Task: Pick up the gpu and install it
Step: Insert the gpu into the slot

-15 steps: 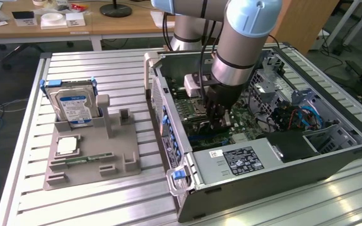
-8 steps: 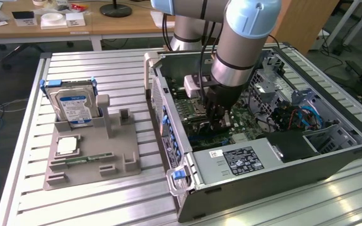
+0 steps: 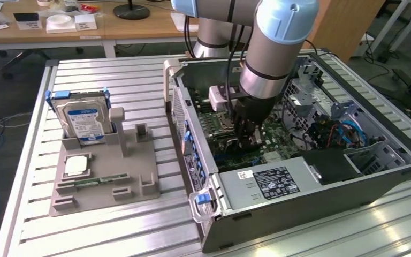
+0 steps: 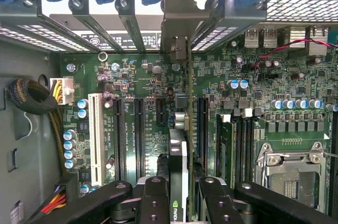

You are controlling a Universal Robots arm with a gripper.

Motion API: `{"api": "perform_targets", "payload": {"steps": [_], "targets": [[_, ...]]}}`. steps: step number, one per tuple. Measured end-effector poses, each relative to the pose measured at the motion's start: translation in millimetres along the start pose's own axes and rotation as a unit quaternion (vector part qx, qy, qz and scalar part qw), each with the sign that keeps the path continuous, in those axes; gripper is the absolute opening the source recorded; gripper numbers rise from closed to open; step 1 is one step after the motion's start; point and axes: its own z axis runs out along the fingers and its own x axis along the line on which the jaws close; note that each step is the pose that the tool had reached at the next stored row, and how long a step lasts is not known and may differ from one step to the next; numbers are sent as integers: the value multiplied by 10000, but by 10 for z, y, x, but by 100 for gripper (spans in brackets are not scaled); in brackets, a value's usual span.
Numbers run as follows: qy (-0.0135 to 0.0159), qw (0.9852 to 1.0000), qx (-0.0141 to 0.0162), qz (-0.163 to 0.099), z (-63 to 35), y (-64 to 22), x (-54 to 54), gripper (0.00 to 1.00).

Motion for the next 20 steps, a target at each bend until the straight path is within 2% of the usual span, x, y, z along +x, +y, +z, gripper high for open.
{"api": "perform_targets", "payload": {"steps": [10,12,13,14,20], "targets": [[0,10000,0,0,0,1,-8,27],[-11,10000,3,1,8,1,-11,27],[-5,10000,2,2,5,2,-10,28],[-3,10000,1,1,3,2,-10,34],[16,10000,0,0,-30,2,-29,34]]}}
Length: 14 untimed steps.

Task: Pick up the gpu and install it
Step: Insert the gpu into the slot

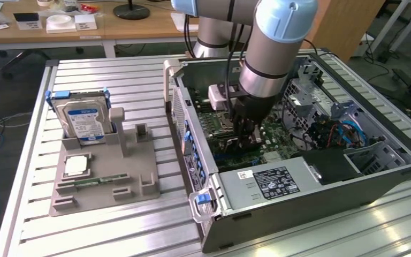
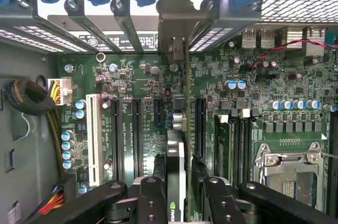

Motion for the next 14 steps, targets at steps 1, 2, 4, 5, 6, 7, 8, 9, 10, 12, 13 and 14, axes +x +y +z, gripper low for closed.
{"api": "perform_targets", "payload": {"steps": [1,2,4,5,6,7,8,9,10,12,13,14], "targets": [[0,10000,0,-1,-13,-1,-3,34],[1,10000,0,-1,-31,-1,-5,34],[4,10000,1,0,-64,-1,-7,34],[10,10000,1,0,-82,0,-8,34],[15,10000,1,0,-99,0,-9,34],[20,10000,1,0,-114,0,-11,34],[27,10000,2,0,-127,0,-12,34],[34,10000,2,0,-138,0,-13,34],[38,10000,2,0,-141,-1,-15,34],[39,10000,2,0,-142,0,-20,34],[39,10000,2,0,-142,0,-24,34],[39,10000,2,0,-141,1,-30,34]]}}
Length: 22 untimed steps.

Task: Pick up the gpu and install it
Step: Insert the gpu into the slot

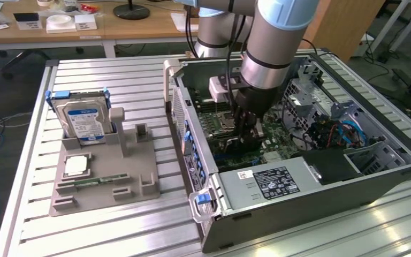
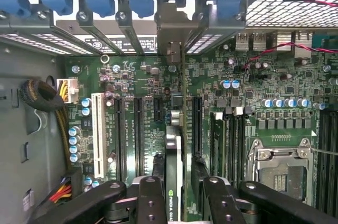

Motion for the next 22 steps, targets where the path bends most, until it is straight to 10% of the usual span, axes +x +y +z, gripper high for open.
{"api": "perform_targets", "payload": {"steps": [22], "targets": [[0,10000,0,0,0,0,-10,26]]}}
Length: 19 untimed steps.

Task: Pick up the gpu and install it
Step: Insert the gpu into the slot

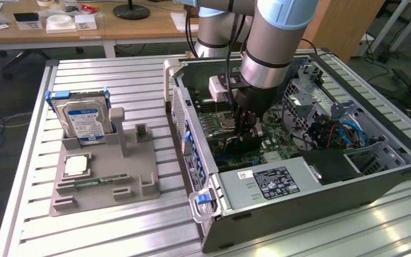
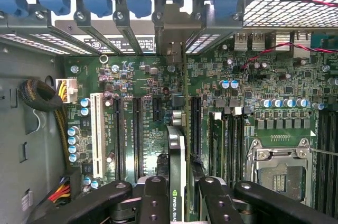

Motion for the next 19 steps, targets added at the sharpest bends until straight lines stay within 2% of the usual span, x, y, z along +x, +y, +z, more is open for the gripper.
{"api": "perform_targets", "payload": {"steps": [19], "targets": [[0,10000,2,-2,37,47,3,26]]}}
